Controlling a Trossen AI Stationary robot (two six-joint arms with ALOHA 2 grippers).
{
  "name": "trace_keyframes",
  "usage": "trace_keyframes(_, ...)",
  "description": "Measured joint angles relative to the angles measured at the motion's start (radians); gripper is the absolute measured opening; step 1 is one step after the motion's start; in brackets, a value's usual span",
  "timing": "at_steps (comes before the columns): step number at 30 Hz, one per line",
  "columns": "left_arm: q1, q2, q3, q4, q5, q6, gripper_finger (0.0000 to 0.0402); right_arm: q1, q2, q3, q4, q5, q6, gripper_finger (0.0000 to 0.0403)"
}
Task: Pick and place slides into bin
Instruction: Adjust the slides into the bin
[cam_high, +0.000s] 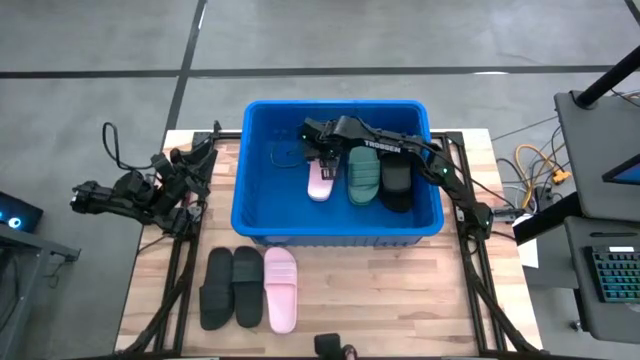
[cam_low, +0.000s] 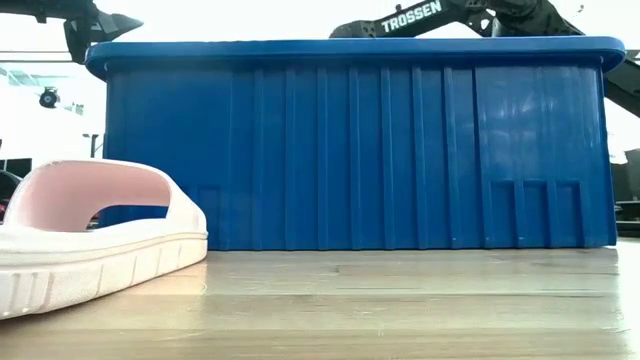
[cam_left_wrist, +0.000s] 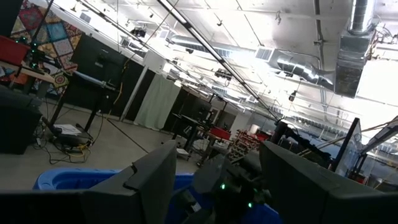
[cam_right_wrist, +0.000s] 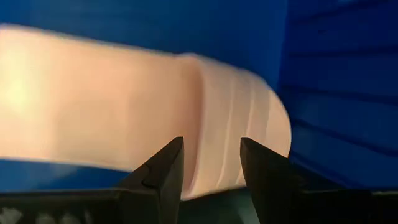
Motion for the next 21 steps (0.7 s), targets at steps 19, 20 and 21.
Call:
trace_keyframes(19,0.0,0.0,0.0,0.0,0.0,0.0,0.0217,-0.008,-0.002,-0.117,0.134,0.027,0.036,0.0098)
trace_keyframes(20,0.0,0.0,0.0,0.0,0.0,0.0,0.0217,-0.009,-0.002,-0.117,0.128,0.027,0.026,0.0092)
trace_keyframes(21,0.0,0.0,0.0,0.0,0.0,0.0,0.0217,-0.009,-0.002,-0.117,0.12,0.026,0.013,0.0085)
